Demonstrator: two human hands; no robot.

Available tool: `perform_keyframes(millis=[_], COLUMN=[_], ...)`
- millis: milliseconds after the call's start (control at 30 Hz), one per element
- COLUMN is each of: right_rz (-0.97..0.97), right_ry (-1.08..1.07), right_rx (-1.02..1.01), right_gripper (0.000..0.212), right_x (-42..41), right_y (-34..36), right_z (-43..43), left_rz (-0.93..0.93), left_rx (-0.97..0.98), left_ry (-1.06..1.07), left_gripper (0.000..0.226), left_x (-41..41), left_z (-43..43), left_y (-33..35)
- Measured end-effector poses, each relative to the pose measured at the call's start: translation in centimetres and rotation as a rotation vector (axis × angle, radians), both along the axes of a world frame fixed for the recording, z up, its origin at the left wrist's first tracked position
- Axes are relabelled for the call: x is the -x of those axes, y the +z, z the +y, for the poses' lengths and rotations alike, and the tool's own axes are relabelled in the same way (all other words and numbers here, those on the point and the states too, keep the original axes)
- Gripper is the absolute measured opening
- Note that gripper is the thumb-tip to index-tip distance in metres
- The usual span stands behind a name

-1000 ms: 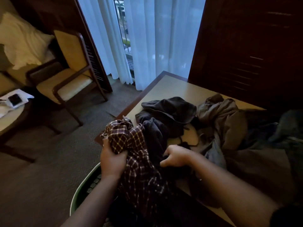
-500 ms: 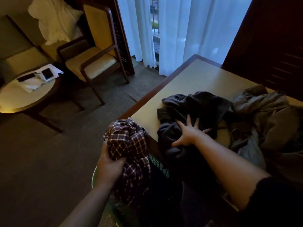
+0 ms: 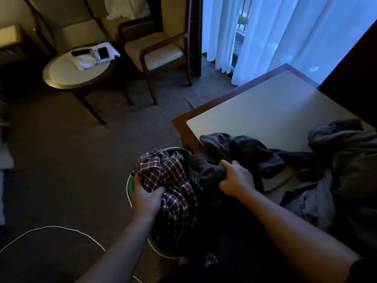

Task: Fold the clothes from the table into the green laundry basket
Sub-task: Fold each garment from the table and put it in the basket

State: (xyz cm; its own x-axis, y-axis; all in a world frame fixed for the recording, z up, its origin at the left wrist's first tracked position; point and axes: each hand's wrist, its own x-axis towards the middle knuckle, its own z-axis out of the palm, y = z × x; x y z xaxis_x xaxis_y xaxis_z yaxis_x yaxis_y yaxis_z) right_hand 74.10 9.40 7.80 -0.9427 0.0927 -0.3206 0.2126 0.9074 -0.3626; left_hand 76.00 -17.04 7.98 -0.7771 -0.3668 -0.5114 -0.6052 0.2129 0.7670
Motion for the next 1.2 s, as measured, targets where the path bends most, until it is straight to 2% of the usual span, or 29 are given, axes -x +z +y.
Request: perform_keyframes(millis=[100,233,267,333,367,400,467,500,533,600,667,767,833,933,967,1067,1200], right_rz=[-0.010,-0.095,-0.145,-0.212,-0.212,-0.180,-0.136,-0.138,-0.134,-0.127,-0.205,-0.312,-0.209,0.045,0.094,0.156,0.293], right_ry=[-0.069,-0.172,-0.172,-0.159,-0.130,-0.095,-0.030,-0.037,-0.070,-0.161,-0.238,-0.251,-0.307,-0.445,-0.484,-0.519,-0.423], right_rx=[0.264,1.010,1.135,1.215,1.185,1.055,0.594,0.377,0.209,-0.004,-0.055,0.020,0.086,0.119,0.087,-0.044,-0.145], right_gripper=[0.029,0.034,0.037,0.041,0.047,0.060,0.100,0.113,0.118,0.106,0.089,0.095,0.087,0.038,0.032,0.043,0.055], right_x=[-2.7,-5.0,-5.4,-5.4,-5.3,-5.0,-4.7,-4.8,-5.0,-6.1,-6.8,-7.7,-8.5,-9.3,-9.4,-9.4,-8.3], right_y=[1.3,3.6,4.6,5.9,6.1,5.8,5.1,4.6,3.7,2.1,0.4,-1.0,-1.0,-1.4,-1.4,-0.7,1.3], right_z=[-1.8,-4.1,-4.4,-4.3,-3.9,-3.3,-1.5,-0.3,1.0,3.5,6.1,9.0,11.1,16.1,17.9,21.2,17.6], left_rz=[0.029,0.059,0.078,0.119,0.132,0.129,0.116,0.108,0.100,0.093,0.096,0.103,0.111,0.133,0.144,0.165,0.171], left_rx=[-0.015,-0.003,-0.002,-0.021,-0.028,-0.030,-0.050,-0.069,-0.091,-0.116,-0.122,-0.086,-0.068,-0.056,-0.067,-0.052,-0.043], left_ry=[0.051,0.113,0.118,0.115,0.113,0.115,0.110,0.104,0.095,0.066,0.022,-0.077,-0.138,-0.217,-0.238,-0.267,-0.274], left_gripper=[0.087,0.094,0.093,0.092,0.092,0.092,0.094,0.094,0.095,0.097,0.095,0.093,0.092,0.089,0.088,0.086,0.086], left_x=[-2.4,-4.7,-5.2,-6.1,-6.5,-6.7,-7.0,-7.0,-7.0,-6.9,-6.8,-6.5,-6.3,-6.2,-6.1,-6.2,-5.8], left_z=[0.2,-0.4,-0.5,-0.5,-0.5,-0.4,0.0,0.4,0.8,1.7,2.7,4.4,5.7,7.4,7.7,8.8,10.1], left_y=[0.8,1.6,1.9,2.3,2.3,2.4,2.5,2.4,2.5,2.5,2.6,2.4,2.5,3.1,3.0,3.8,4.6])
